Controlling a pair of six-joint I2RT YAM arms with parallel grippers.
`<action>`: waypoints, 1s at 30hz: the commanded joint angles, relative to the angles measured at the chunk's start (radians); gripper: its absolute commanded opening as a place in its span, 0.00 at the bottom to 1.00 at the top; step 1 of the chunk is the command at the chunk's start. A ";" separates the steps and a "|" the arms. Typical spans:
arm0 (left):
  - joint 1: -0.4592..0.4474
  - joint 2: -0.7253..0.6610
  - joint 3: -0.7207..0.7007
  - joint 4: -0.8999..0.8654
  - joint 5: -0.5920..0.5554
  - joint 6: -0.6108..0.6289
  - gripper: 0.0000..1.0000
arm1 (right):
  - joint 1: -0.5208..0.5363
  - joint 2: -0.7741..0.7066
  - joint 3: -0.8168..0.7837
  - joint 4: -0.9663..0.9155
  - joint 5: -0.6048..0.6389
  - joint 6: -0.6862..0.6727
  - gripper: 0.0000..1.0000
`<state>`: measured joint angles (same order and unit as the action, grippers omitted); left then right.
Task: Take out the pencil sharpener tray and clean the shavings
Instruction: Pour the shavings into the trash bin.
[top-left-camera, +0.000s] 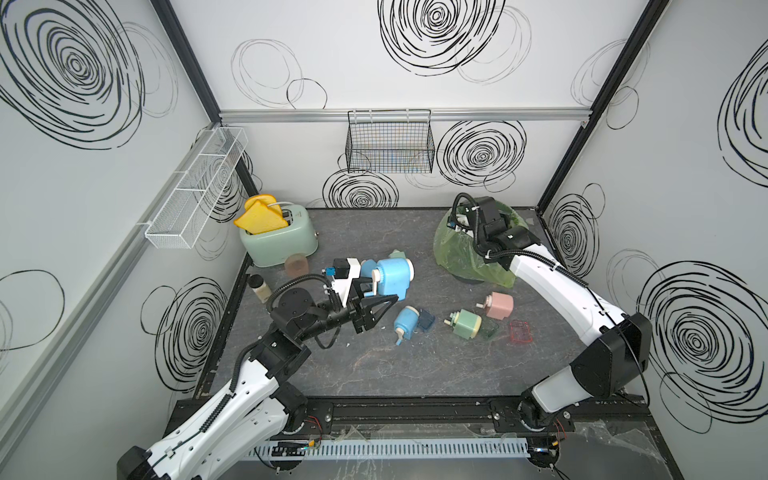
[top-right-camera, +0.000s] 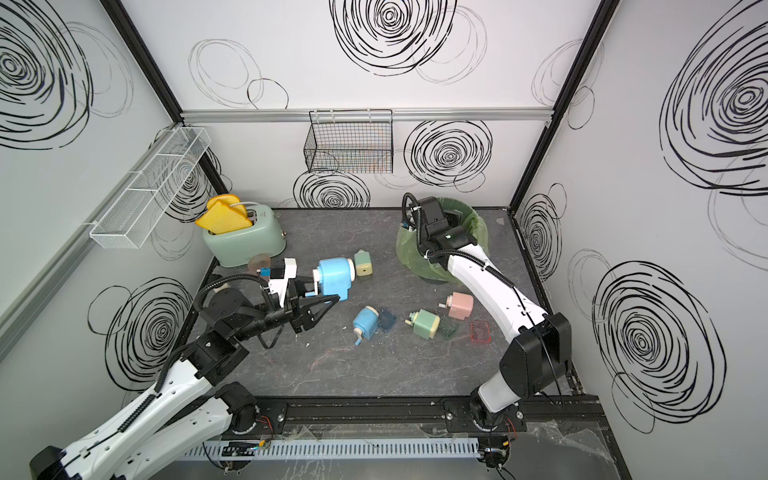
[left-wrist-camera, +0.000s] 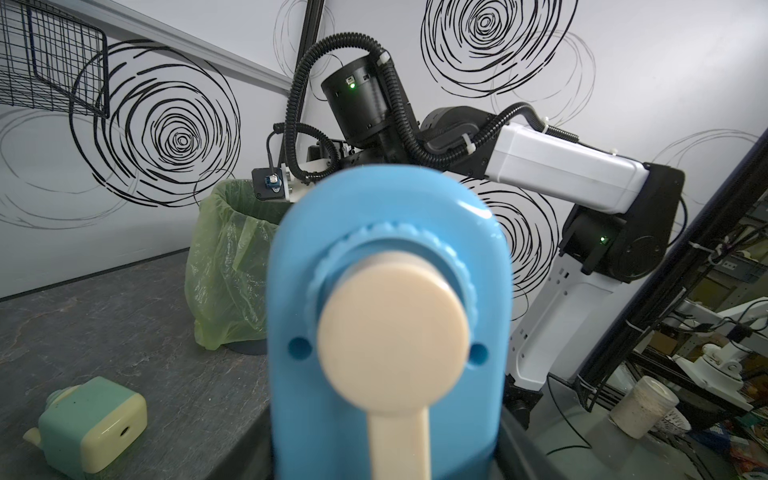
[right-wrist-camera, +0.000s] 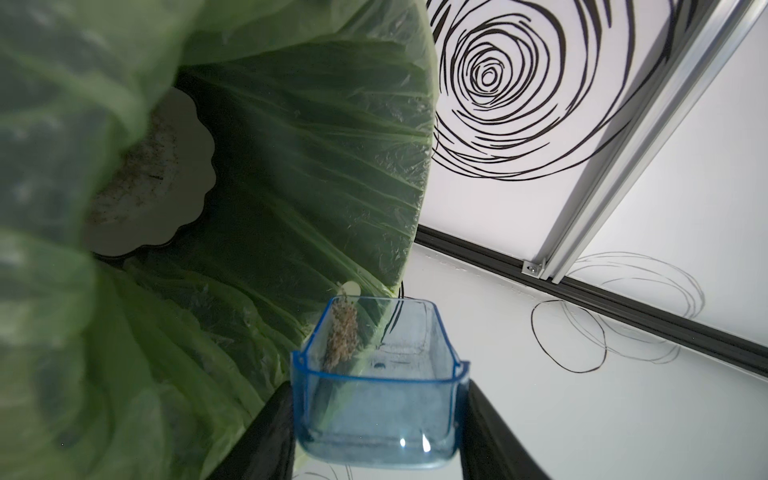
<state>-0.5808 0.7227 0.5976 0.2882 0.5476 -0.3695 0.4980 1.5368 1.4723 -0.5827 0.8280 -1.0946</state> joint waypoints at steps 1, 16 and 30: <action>-0.004 -0.017 0.001 0.083 -0.005 -0.005 0.26 | -0.002 -0.052 -0.030 0.017 -0.001 -0.096 0.27; -0.005 -0.019 -0.001 0.086 -0.003 -0.005 0.26 | -0.019 -0.108 -0.080 0.119 0.015 -0.160 0.19; -0.008 -0.016 0.003 0.087 -0.002 -0.003 0.25 | -0.034 -0.127 -0.062 0.073 -0.053 -0.096 0.21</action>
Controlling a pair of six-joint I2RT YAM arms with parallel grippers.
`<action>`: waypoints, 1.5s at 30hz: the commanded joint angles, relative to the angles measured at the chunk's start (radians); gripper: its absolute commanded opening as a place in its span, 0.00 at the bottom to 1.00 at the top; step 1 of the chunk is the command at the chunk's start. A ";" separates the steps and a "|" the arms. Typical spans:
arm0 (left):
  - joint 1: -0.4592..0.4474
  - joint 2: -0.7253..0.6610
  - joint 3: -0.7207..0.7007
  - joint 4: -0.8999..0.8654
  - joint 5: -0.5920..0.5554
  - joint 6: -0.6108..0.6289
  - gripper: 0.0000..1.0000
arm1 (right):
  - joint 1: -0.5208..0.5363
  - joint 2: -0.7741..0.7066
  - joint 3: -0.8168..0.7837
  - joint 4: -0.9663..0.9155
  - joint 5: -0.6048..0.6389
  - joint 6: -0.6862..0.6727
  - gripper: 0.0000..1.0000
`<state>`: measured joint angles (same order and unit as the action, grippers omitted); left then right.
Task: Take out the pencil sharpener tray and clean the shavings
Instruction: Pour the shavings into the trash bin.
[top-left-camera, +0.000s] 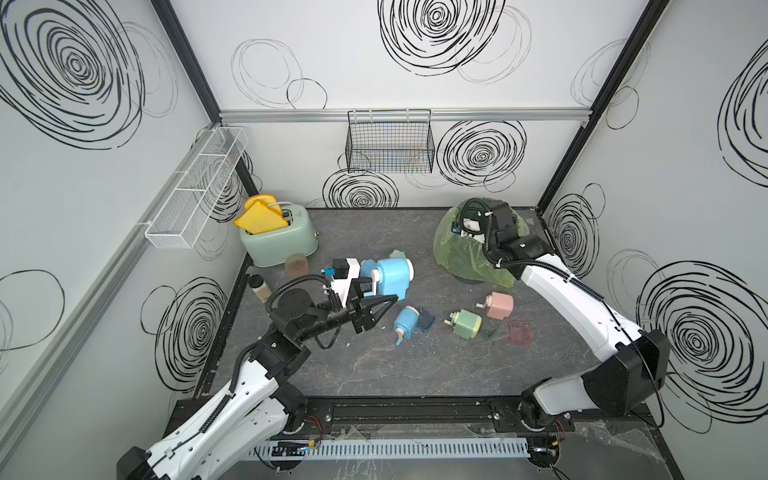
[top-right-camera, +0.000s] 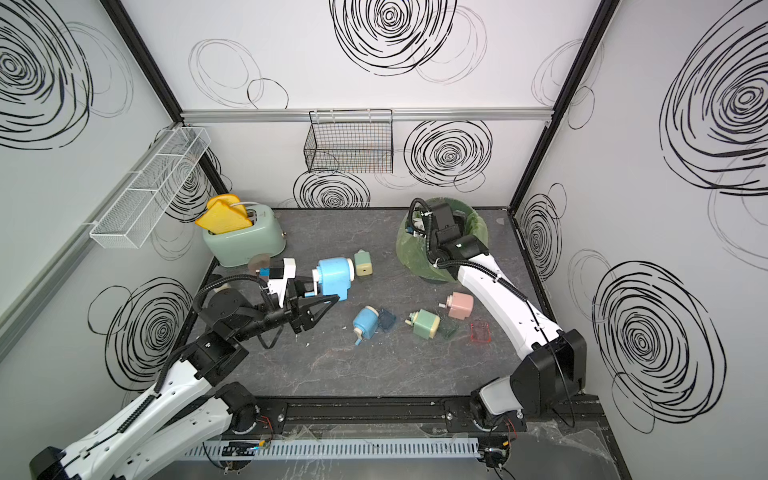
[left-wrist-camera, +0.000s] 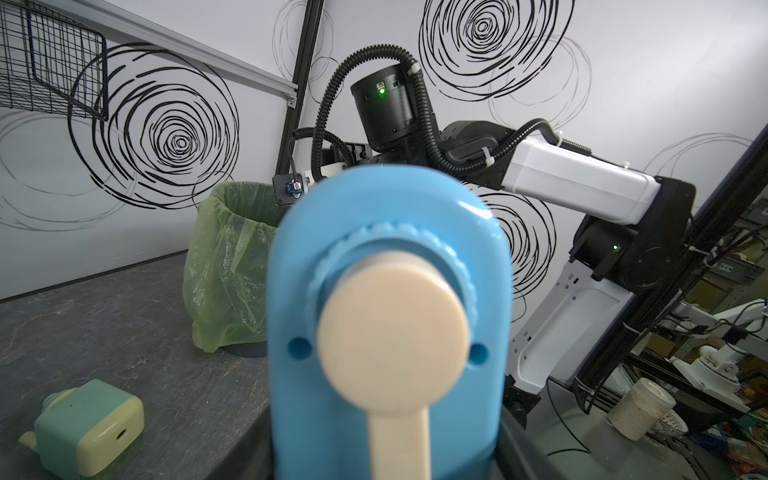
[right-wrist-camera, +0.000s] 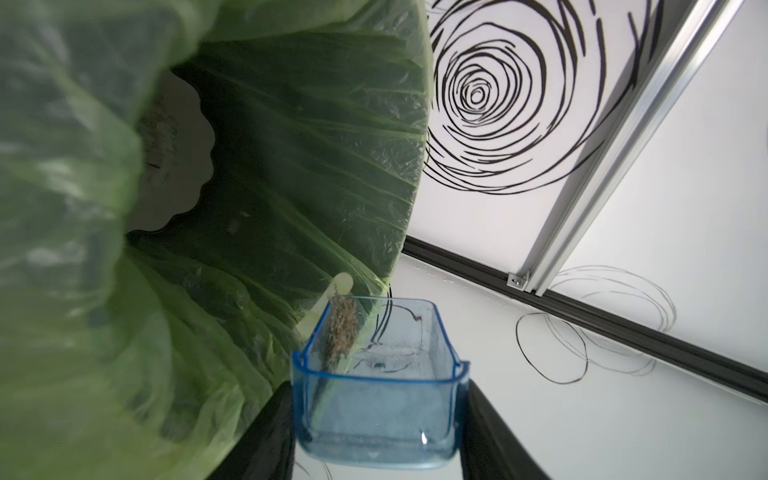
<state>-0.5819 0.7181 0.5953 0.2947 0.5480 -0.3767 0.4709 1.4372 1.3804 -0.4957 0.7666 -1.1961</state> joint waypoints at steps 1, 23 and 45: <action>-0.007 -0.008 0.002 0.088 -0.002 0.000 0.25 | -0.008 -0.028 0.055 -0.100 -0.087 0.051 0.24; -0.004 0.032 0.015 0.118 0.012 -0.013 0.25 | -0.365 -0.362 -0.163 0.075 -0.949 0.629 0.19; -0.035 0.017 0.001 0.125 -0.008 -0.025 0.25 | -0.522 -0.407 -0.240 0.183 -1.161 0.883 0.07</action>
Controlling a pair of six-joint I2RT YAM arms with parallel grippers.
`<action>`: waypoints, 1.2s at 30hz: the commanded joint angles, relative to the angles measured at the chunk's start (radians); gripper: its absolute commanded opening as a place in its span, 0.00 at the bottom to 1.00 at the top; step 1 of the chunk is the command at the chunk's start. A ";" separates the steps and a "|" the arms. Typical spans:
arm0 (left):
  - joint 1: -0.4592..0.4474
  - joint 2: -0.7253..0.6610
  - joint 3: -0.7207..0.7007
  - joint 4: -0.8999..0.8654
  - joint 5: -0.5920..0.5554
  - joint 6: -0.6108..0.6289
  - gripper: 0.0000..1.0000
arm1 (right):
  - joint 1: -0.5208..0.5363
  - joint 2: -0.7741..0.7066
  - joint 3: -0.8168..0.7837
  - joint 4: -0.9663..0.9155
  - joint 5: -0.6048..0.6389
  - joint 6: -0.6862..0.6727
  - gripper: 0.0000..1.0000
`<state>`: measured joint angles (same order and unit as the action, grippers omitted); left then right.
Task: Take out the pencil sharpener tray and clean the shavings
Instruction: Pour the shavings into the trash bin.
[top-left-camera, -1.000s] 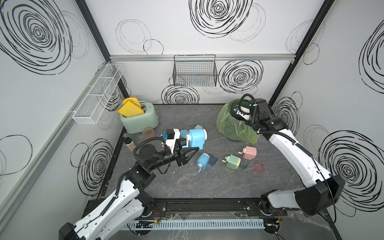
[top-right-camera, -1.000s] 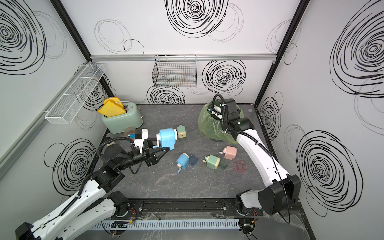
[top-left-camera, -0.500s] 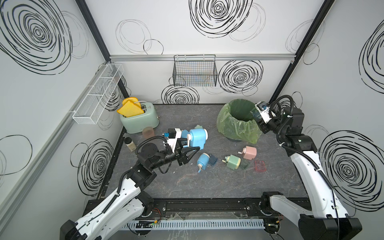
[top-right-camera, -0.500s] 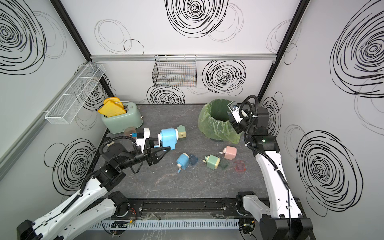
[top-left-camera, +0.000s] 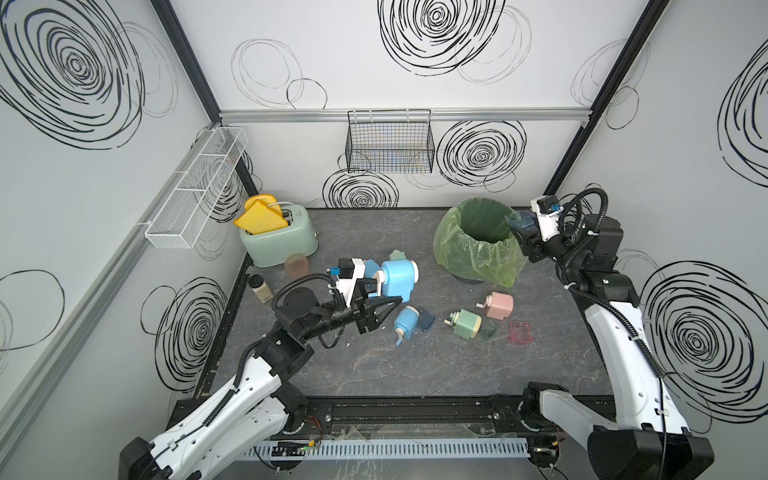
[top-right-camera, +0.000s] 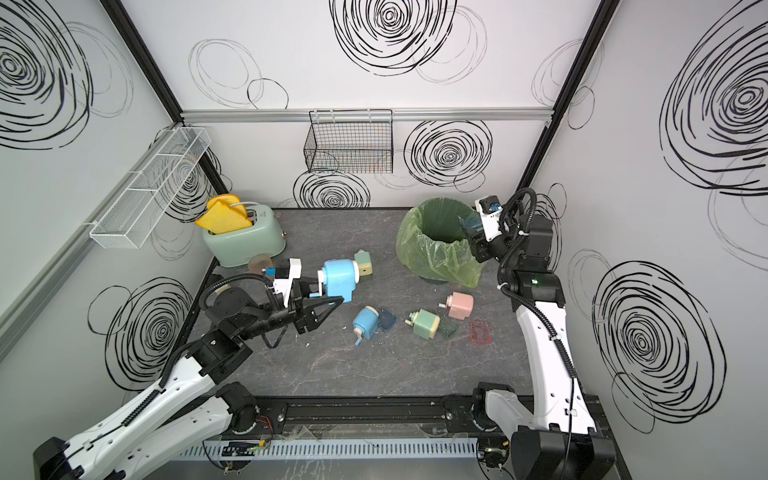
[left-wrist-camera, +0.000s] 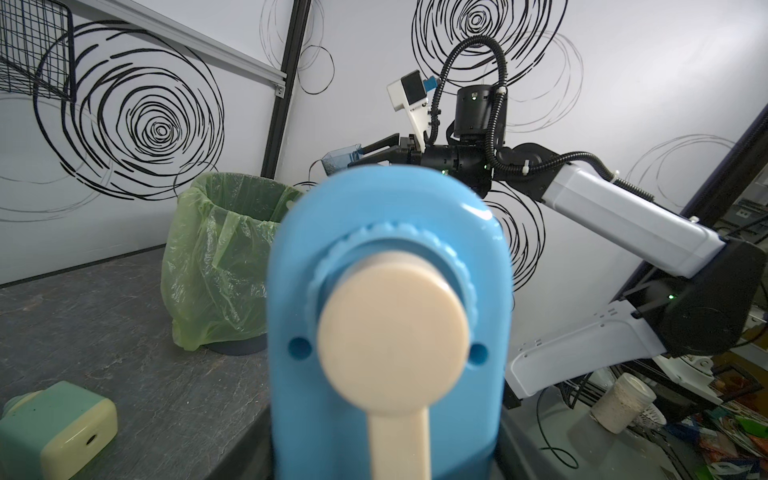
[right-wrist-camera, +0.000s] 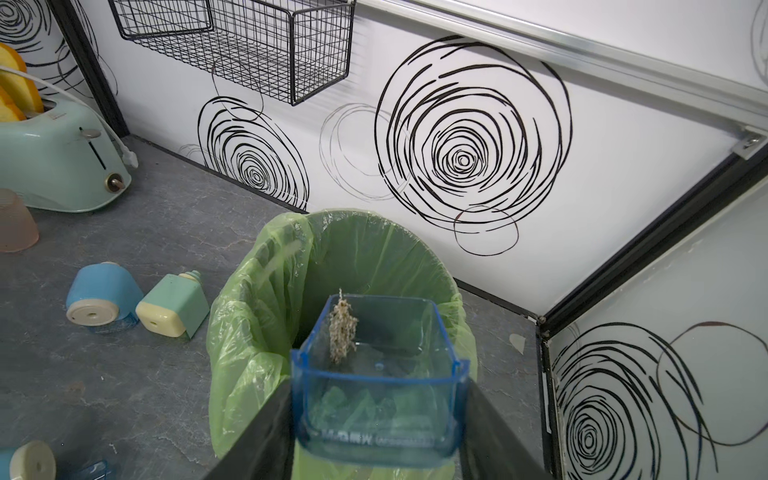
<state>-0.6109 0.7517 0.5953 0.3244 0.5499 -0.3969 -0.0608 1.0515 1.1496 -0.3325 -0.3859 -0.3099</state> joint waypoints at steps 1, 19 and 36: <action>-0.007 -0.017 -0.002 0.097 -0.011 -0.006 0.25 | 0.020 -0.033 -0.017 0.023 -0.005 -0.024 0.06; -0.020 -0.043 -0.021 0.111 -0.033 -0.001 0.26 | 0.294 0.205 0.291 -0.232 0.703 -0.381 0.11; -0.046 -0.080 -0.029 0.104 -0.053 0.008 0.25 | 0.495 0.380 0.448 -0.318 1.125 -1.015 0.06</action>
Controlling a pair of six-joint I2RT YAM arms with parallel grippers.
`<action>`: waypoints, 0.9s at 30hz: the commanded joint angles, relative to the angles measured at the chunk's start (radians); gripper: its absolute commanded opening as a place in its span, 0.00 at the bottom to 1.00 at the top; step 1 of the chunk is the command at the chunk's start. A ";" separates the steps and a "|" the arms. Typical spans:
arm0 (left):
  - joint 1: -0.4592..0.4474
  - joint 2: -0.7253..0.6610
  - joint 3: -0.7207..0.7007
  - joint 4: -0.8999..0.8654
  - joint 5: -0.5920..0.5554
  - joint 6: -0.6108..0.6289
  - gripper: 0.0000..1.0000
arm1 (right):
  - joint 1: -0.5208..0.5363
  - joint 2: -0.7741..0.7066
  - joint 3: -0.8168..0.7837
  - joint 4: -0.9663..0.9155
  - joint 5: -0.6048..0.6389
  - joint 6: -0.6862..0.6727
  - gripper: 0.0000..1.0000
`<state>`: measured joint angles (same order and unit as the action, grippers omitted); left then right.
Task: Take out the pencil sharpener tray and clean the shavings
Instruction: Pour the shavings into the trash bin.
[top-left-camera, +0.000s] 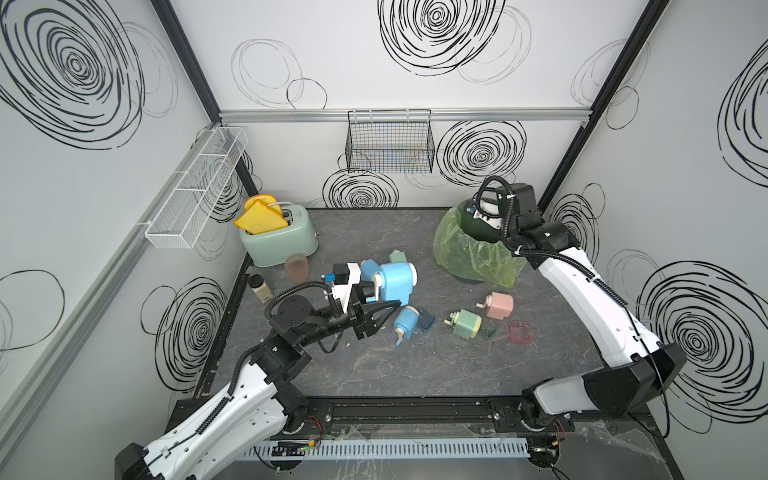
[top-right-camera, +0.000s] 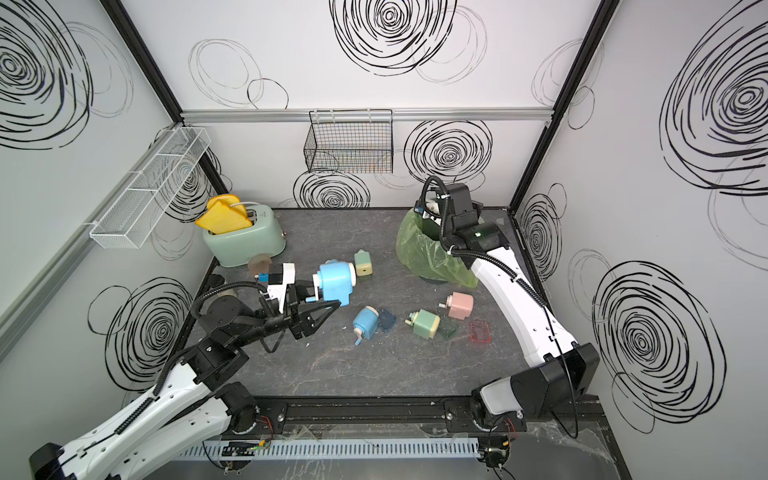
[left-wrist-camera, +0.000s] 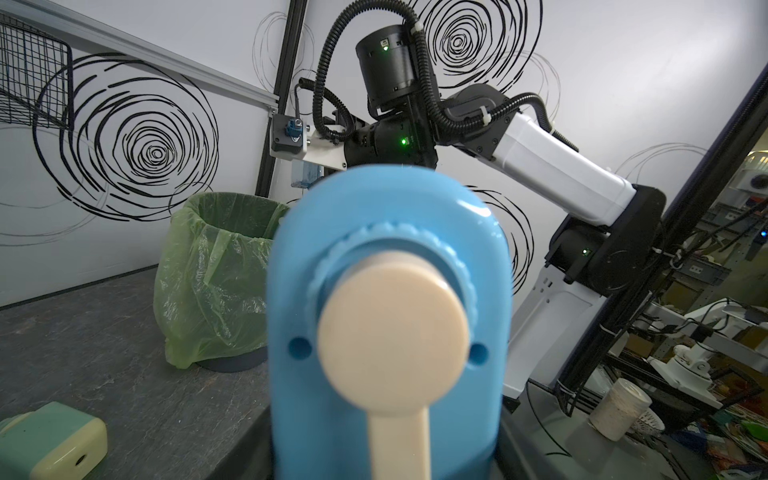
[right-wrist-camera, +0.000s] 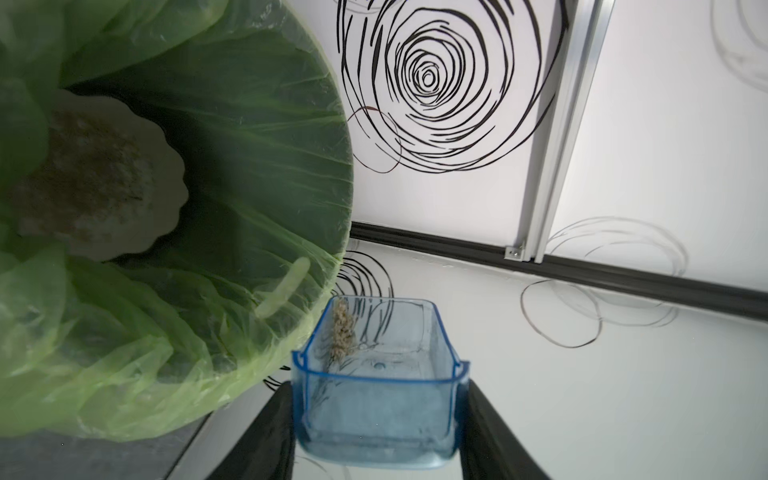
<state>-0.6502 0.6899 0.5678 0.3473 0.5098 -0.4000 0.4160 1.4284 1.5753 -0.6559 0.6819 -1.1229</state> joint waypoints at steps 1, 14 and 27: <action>-0.009 -0.020 -0.002 0.081 -0.013 0.012 0.25 | 0.030 0.006 0.026 0.028 0.049 -0.222 0.06; -0.027 -0.039 0.000 0.072 -0.024 0.020 0.25 | 0.039 0.008 -0.002 -0.012 0.030 -0.345 0.06; -0.040 -0.045 0.002 0.067 -0.028 0.025 0.25 | -0.005 -0.081 -0.135 0.047 -0.087 -0.452 0.02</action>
<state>-0.6872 0.6613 0.5640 0.3458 0.4908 -0.3901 0.4049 1.3739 1.4311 -0.6170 0.6315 -1.5066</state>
